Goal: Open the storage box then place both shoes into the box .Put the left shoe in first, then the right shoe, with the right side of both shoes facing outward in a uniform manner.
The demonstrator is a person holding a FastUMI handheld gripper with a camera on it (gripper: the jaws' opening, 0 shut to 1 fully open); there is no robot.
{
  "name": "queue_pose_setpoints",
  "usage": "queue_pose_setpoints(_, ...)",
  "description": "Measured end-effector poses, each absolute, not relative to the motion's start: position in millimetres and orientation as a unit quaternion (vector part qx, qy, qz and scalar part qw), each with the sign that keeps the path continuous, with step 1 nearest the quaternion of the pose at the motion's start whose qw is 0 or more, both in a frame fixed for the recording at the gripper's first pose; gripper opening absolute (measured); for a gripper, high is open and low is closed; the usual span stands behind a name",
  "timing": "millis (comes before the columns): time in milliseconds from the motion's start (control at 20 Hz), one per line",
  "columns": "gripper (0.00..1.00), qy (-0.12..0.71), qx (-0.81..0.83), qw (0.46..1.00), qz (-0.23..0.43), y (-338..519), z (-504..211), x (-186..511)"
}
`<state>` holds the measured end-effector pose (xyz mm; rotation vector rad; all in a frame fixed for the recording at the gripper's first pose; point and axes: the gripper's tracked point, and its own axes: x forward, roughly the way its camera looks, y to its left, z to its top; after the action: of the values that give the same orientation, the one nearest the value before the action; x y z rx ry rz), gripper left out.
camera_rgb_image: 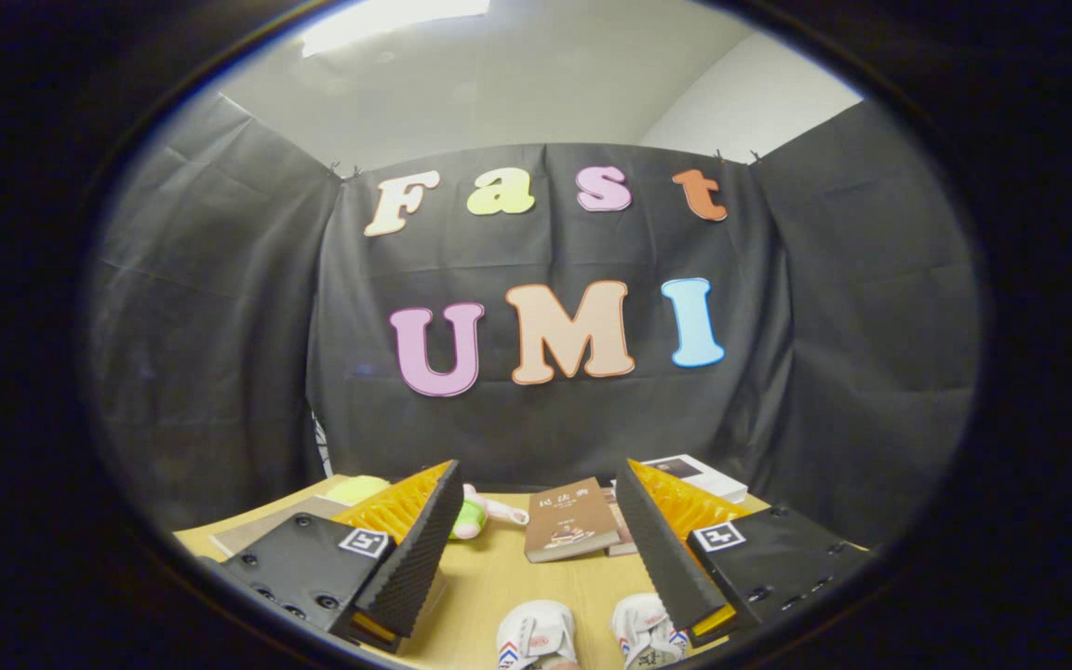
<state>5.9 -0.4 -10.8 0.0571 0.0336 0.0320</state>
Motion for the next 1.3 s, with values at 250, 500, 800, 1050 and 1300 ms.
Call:
queue_pose_setpoints(250,1.0,0.061,0.082,0.993,0.054,16.8,-34.6,1.7)
queue_pose_setpoints(500,1.0,0.123,0.193,0.967,0.115,45.9,-67.3,-6.1)
queue_pose_setpoints(800,1.0,0.191,0.267,0.927,0.182,76.5,-103.1,-22.6)
queue_pose_setpoints(1050,1.0,0.268,0.382,0.861,0.202,93.0,-138.8,-28.3)
queue_pose_setpoints(1300,1.0,0.331,0.475,0.781,0.233,120.8,-165.2,-38.0)
